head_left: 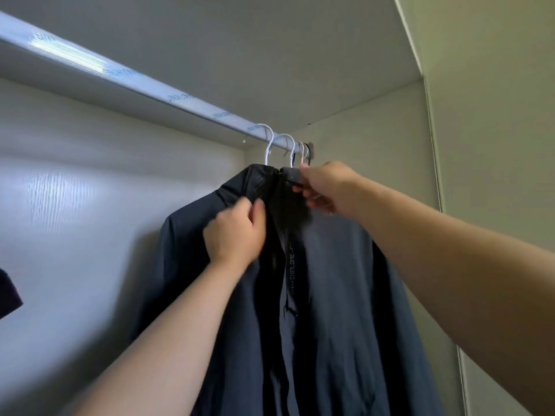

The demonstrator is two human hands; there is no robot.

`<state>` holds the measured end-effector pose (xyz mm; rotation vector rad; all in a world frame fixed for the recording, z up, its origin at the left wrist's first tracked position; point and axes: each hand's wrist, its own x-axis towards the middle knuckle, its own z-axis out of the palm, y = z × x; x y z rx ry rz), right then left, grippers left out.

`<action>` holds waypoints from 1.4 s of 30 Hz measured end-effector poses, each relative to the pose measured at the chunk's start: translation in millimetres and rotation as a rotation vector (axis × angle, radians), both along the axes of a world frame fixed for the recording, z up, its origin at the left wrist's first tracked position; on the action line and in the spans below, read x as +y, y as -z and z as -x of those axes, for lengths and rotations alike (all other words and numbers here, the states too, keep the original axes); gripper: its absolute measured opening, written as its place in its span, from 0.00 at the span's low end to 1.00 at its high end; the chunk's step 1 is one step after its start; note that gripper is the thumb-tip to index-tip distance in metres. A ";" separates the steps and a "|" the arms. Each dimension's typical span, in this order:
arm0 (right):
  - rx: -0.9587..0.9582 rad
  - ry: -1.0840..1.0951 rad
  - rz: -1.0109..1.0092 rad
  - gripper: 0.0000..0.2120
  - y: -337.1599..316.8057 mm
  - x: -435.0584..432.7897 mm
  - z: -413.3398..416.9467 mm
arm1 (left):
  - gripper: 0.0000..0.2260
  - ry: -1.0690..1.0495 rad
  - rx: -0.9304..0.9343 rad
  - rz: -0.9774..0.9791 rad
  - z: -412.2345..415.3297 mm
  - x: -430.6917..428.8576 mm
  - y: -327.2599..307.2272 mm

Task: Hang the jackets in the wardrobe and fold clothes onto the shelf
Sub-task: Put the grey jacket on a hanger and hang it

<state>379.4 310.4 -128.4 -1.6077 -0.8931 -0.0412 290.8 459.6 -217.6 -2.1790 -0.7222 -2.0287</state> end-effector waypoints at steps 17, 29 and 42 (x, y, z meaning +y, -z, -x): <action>-0.558 0.421 0.362 0.29 16.9 8.5 -52.6 | 0.18 -0.048 0.214 0.323 34.5 103.1 -40.8; -1.102 0.767 0.121 0.22 73.0 3.5 -89.7 | 0.22 -0.239 0.114 0.133 31.7 132.6 20.3; -0.894 0.782 -0.076 0.20 102.0 -3.1 -98.7 | 0.17 0.006 -0.074 0.284 52.8 113.4 27.6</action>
